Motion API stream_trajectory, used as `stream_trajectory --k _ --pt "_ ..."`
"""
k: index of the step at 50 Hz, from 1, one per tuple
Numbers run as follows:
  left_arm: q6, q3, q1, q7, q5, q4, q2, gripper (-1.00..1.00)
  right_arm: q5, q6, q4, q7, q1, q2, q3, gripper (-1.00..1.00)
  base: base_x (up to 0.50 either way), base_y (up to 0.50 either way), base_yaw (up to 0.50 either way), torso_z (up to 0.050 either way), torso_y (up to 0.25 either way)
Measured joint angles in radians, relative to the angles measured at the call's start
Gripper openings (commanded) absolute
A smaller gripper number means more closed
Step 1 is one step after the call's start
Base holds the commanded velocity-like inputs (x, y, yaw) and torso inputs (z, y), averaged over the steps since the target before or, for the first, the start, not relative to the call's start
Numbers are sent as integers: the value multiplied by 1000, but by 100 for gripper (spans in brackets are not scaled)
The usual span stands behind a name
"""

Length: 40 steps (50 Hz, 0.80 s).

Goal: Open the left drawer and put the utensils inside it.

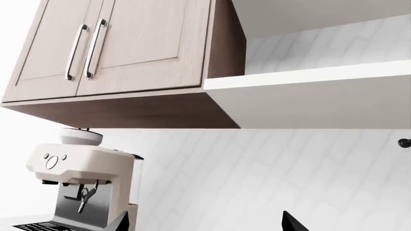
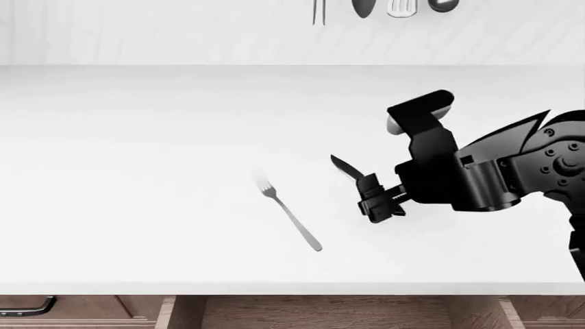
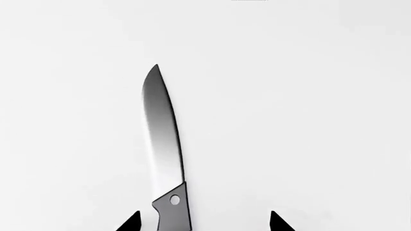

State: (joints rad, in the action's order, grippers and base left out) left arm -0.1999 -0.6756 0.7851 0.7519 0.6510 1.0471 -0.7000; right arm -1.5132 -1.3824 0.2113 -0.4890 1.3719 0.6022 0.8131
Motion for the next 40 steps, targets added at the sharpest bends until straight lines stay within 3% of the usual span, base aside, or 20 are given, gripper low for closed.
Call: stream_trajectory --k 33,34,40 --pt "-1 -13 0 -18 3 0 17 100 -19 20 6 5 -3 5 11 100 2 1 2 0 0" --pt "-1 -13 0 -19 3 0 17 100 -20 21 7 4 -4 6 10 -100 0 0 0 -10 0" --pt "-1 -13 0 -19 3 0 18 100 -51 32 4 18 -15 0 8 -100 0 0 0 0 0"
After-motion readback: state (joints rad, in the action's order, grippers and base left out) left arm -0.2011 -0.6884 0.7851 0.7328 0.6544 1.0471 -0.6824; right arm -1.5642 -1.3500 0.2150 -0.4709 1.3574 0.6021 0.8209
